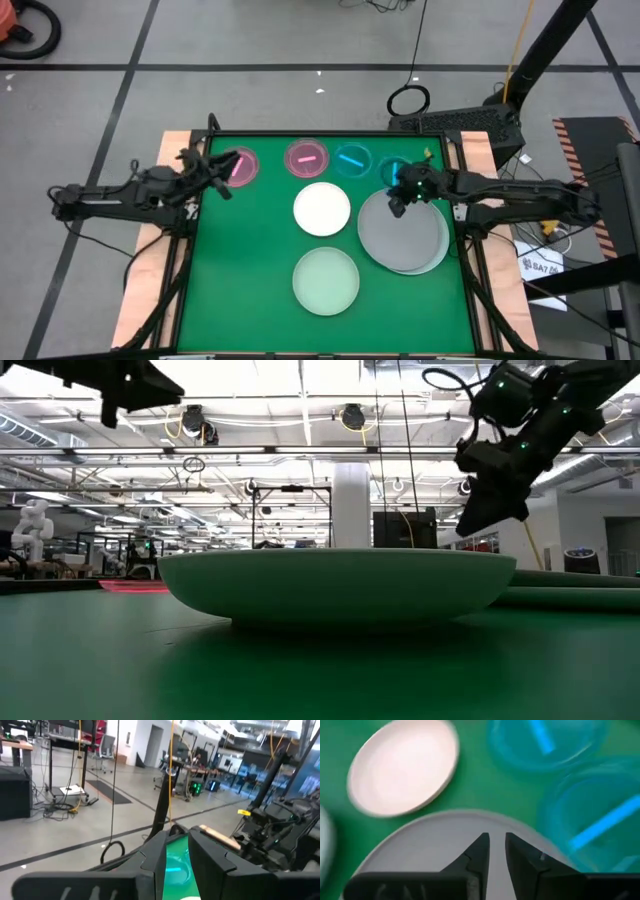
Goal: Stack plastic plates
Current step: Stack the gray plate on top of the blue plate, then stack the white plate on top of the gray plate
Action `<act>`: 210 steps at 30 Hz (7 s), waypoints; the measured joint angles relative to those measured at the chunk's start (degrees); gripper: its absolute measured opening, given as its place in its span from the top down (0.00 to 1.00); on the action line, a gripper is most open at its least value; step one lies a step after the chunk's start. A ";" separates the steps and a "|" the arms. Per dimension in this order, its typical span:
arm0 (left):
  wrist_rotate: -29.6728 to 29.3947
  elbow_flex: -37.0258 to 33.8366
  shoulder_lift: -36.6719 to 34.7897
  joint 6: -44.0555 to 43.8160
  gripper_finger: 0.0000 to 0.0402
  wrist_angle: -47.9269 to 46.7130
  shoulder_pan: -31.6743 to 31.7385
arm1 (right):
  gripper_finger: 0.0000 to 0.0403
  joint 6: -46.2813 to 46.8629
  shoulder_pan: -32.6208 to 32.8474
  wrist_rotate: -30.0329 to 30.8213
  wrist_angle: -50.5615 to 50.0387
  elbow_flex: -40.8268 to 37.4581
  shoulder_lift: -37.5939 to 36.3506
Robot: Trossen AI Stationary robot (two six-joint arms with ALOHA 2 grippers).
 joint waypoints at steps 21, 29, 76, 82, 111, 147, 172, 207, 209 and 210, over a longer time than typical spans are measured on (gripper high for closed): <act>0.12 0.00 12.78 1.10 0.78 2.37 0.02 | 0.88 10.68 7.42 -0.12 -7.92 0.09 12.63; 0.12 0.00 12.73 1.30 0.78 2.76 0.02 | 0.88 9.21 7.05 1.32 -9.11 0.13 12.80; 3.87 0.04 19.22 -3.05 0.78 0.05 5.12 | 0.88 -26.02 -1.00 6.30 28.85 6.88 6.75; 3.92 0.02 19.22 -3.81 0.78 -6.64 6.14 | 0.88 -30.96 -2.01 8.72 32.76 6.88 10.11; 4.98 0.02 25.36 -6.84 0.78 -8.73 16.33 | 0.88 -33.87 -7.76 8.53 35.81 6.80 17.51; 11.51 0.00 32.32 7.67 0.78 2.90 8.43 | 0.88 -0.04 5.51 4.68 5.50 31.52 36.17; 10.12 0.00 32.33 24.59 0.78 4.18 19.65 | 0.66 22.20 5.63 8.68 -3.44 32.61 40.59; 10.18 0.00 32.32 12.09 0.78 1.03 12.11 | 0.80 25.54 9.86 15.95 4.36 32.54 52.55; 10.20 0.00 32.32 11.69 0.78 0.99 11.44 | 0.85 25.89 9.87 15.87 4.48 32.54 52.55; 10.18 0.00 32.20 11.35 0.78 0.76 11.06 | 0.87 25.91 9.91 15.90 4.52 32.54 52.55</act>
